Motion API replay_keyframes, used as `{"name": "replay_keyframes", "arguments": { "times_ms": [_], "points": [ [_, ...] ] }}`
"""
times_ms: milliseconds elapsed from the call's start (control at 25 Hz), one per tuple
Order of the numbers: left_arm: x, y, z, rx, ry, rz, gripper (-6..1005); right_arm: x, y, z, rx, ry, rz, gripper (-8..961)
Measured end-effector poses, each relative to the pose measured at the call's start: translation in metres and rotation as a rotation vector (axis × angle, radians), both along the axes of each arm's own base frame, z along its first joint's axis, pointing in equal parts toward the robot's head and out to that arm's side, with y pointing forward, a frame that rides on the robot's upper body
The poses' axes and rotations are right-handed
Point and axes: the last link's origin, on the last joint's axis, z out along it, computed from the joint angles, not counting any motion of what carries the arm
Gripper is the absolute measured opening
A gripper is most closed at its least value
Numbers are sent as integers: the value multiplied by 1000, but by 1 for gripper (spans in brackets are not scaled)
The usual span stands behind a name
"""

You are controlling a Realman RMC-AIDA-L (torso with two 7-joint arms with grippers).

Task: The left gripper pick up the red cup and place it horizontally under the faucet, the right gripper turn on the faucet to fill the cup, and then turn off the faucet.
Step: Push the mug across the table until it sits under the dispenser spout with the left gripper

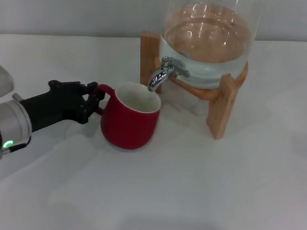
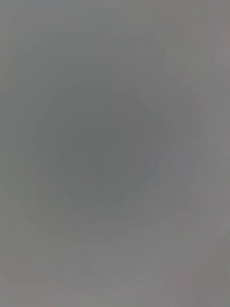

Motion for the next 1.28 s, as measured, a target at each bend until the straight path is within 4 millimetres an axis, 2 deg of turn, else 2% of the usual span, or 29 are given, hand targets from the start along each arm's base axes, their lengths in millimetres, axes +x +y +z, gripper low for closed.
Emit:
{"name": "replay_keyframes", "arguments": {
  "times_ms": [360, 1280],
  "points": [
    [11, 5, -3, -6, 2, -27, 180, 1, -1, -1, 0, 2, -2, 722],
    [13, 5, -8, -32, 39, -22, 166, 3, -4, -2, -1, 4, -9, 722]
  ]
}}
